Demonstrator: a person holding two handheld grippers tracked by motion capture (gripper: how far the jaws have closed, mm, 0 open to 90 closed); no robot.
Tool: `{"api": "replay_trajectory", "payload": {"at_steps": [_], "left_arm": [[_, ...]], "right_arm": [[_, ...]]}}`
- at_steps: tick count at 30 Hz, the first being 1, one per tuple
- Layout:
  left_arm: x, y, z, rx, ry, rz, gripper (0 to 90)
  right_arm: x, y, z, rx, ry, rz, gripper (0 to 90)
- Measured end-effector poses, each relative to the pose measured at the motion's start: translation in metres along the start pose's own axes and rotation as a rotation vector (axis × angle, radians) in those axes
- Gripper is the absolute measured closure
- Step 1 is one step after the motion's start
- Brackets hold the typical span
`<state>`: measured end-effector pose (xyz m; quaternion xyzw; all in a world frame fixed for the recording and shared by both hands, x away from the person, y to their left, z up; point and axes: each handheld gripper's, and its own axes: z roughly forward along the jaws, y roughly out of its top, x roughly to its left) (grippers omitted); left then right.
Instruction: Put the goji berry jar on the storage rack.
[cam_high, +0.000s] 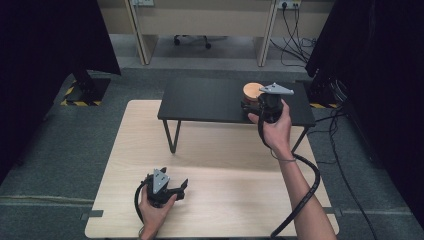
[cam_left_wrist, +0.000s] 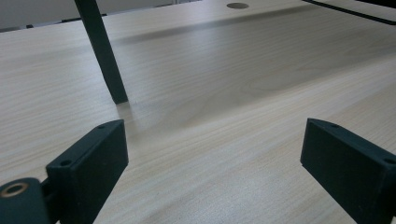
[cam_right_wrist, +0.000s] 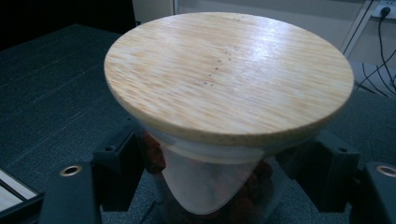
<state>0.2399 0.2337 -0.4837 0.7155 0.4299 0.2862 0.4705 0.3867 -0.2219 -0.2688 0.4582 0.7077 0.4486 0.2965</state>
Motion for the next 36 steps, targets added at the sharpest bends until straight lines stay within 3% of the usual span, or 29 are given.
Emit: {"api": "replay_trajectory", "payload": {"at_steps": [4, 6, 11, 16, 29, 36], "left_arm": [[0.000, 0.000, 0.000, 0.000, 0.000, 0.000, 6.9], [0.001, 0.000, 0.000, 0.000, 0.000, 0.001, 6.9], [0.000, 0.000, 0.000, 0.000, 0.001, 0.002, 6.9], [0.001, 0.000, 0.000, 0.001, 0.000, 0.002, 6.9], [0.000, 0.000, 0.000, 0.001, 0.001, 0.004, 6.9], [0.000, 0.000, 0.000, -0.001, 0.000, 0.003, 6.9]], "right_arm": [[0.001, -0.001, 0.000, -0.001, -0.002, -0.022, 24.7], [0.002, -0.002, -0.001, 0.002, -0.002, -0.025, 15.3], [0.005, -0.009, -0.010, -0.041, -0.012, -0.008, 6.4], [0.005, -0.013, -0.021, -0.063, 0.006, -0.019, 5.1], [0.004, -0.021, -0.033, -0.091, -0.004, 0.004, 3.3], [0.006, -0.044, -0.050, -0.120, -0.012, 0.009, 3.0]]}}
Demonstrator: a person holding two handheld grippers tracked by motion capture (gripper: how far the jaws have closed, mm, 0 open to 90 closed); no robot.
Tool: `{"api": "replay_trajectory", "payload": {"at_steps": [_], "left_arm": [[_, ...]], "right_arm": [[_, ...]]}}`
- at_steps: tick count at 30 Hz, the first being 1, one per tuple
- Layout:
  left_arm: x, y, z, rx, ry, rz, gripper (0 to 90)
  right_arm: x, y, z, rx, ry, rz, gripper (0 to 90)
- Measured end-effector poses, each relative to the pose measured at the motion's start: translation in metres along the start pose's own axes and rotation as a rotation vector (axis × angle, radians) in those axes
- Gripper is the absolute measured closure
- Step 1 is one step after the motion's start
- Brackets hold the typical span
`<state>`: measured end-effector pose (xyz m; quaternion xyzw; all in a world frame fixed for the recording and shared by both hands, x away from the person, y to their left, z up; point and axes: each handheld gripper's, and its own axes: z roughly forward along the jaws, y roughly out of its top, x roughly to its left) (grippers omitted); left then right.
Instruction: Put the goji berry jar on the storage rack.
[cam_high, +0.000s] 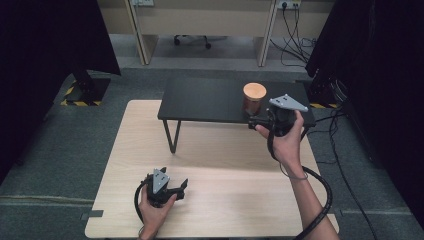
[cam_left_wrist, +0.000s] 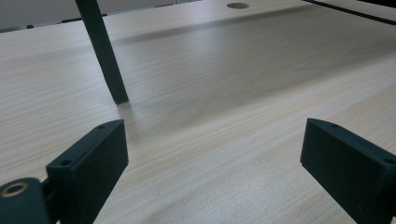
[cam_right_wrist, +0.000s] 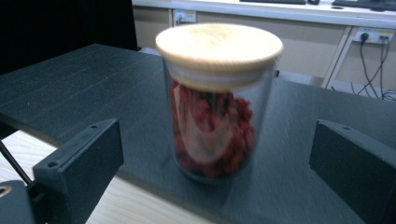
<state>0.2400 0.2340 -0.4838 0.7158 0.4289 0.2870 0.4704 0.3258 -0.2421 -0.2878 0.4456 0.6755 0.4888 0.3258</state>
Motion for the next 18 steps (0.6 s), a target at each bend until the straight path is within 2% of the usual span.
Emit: {"api": "replay_trajectory", "payload": {"at_steps": [3, 7, 18], "left_arm": [[0.000, 0.000, 0.000, 0.000, 0.000, -0.001, 6.9], [0.000, 0.000, 0.000, -0.002, 0.001, 0.000, 6.8], [0.000, 0.000, 0.000, -0.003, 0.001, 0.000, 6.8]], "right_arm": [[-0.002, -0.015, -0.008, -0.006, 0.004, 0.015, 3.0], [-0.001, -0.030, -0.017, -0.010, 0.001, 0.012, 3.0], [0.000, -0.048, -0.038, -0.033, 0.006, 0.004, 1.3]]}}
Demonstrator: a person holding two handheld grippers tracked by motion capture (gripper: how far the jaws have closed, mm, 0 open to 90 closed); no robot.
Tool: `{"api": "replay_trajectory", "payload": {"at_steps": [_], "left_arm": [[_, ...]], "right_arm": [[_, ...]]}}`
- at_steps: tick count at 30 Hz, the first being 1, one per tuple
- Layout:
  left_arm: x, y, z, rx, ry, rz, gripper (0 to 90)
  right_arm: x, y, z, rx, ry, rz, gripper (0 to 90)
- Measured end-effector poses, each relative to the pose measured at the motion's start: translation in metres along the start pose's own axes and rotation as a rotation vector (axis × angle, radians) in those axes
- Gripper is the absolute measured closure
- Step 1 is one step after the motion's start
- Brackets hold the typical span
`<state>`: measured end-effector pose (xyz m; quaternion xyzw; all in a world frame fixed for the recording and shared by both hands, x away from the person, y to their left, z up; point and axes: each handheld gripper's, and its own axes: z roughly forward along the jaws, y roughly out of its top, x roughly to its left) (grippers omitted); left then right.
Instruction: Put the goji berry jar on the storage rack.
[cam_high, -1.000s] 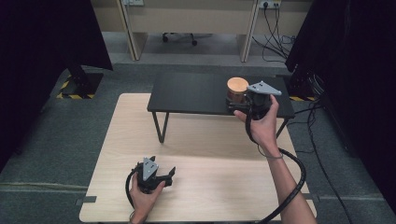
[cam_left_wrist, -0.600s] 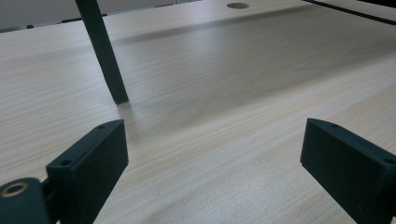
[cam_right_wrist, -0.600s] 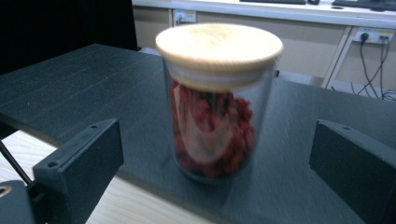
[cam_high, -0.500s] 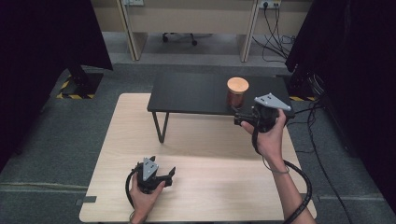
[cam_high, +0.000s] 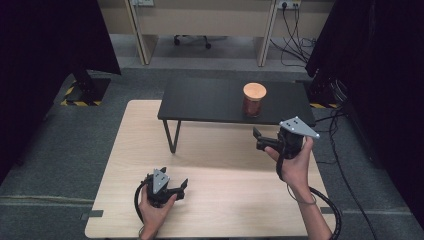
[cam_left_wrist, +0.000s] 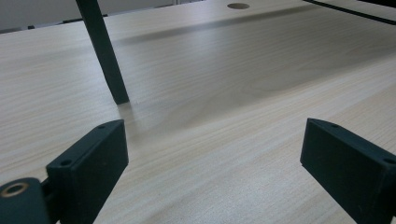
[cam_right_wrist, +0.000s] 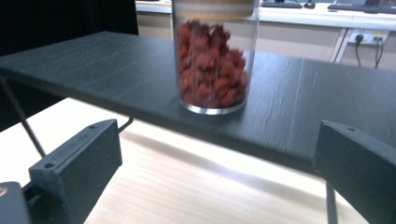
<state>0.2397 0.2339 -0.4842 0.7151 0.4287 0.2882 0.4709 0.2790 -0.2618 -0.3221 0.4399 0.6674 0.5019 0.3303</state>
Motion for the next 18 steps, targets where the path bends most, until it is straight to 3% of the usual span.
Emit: {"api": "replay_trajectory", "payload": {"at_steps": [12, 18], "left_arm": [[-0.001, 0.000, 0.000, -0.001, 0.001, 0.002, 6.9], [0.000, 0.000, 0.000, -0.002, 0.001, 0.001, 6.8]], "right_arm": [[0.005, -0.055, -0.013, 0.024, 0.001, -0.011, 1.3], [0.002, -0.082, -0.009, 0.068, 0.000, 0.015, 1.3]]}}
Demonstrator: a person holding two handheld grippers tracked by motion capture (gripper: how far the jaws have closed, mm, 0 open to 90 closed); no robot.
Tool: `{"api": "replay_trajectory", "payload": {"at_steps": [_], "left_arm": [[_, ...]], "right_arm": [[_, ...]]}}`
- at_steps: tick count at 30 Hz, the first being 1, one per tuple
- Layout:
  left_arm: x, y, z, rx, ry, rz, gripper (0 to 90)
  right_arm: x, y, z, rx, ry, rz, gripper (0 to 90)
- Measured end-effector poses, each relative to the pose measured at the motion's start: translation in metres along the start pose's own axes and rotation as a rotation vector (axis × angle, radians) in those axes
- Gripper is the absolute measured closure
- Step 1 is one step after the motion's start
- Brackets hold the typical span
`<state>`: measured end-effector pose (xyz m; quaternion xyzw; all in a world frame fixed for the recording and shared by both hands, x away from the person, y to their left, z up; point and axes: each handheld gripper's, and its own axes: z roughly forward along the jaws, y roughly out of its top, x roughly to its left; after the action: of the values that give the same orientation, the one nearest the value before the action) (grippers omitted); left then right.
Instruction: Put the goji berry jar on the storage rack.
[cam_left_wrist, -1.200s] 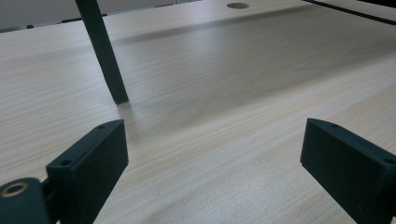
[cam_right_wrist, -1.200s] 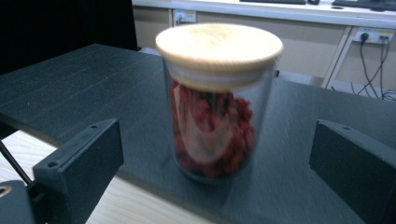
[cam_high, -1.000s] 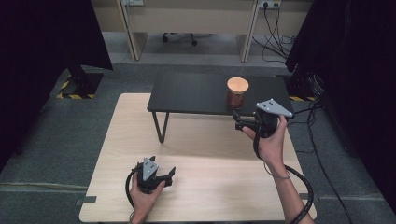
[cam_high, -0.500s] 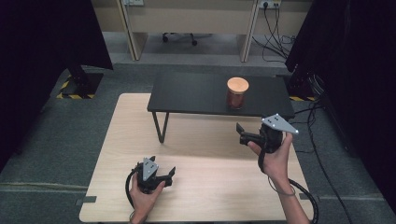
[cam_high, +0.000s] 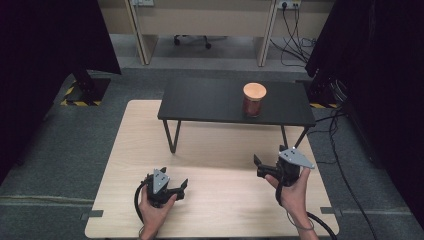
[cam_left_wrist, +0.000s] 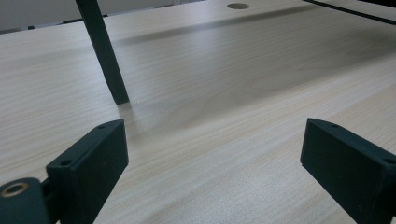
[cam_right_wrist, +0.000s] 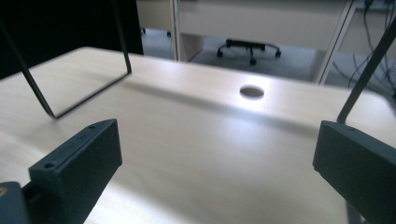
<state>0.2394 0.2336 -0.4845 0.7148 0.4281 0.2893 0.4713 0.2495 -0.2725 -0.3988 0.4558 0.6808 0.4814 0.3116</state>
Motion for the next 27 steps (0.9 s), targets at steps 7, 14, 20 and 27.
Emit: {"api": "replay_trajectory", "payload": {"at_steps": [7, 14, 20, 27], "left_arm": [[0.000, 0.000, 0.000, 0.000, 0.000, 0.001, 6.8], [0.000, 0.000, 0.000, 0.000, 0.001, 0.001, 6.8], [0.000, 0.000, 0.000, -0.001, 0.002, -0.001, 6.8], [0.000, 0.000, 0.000, -0.001, 0.003, -0.002, 6.8]], "right_arm": [[-0.005, -0.036, 0.009, 0.070, -0.011, 0.044, 1.4], [-0.010, -0.056, 0.008, 0.101, -0.011, 0.083, 1.5], [-0.010, -0.064, 0.008, 0.126, -0.003, 0.088, 1.8], [-0.011, -0.072, 0.009, 0.128, 0.001, 0.095, 1.8]]}}
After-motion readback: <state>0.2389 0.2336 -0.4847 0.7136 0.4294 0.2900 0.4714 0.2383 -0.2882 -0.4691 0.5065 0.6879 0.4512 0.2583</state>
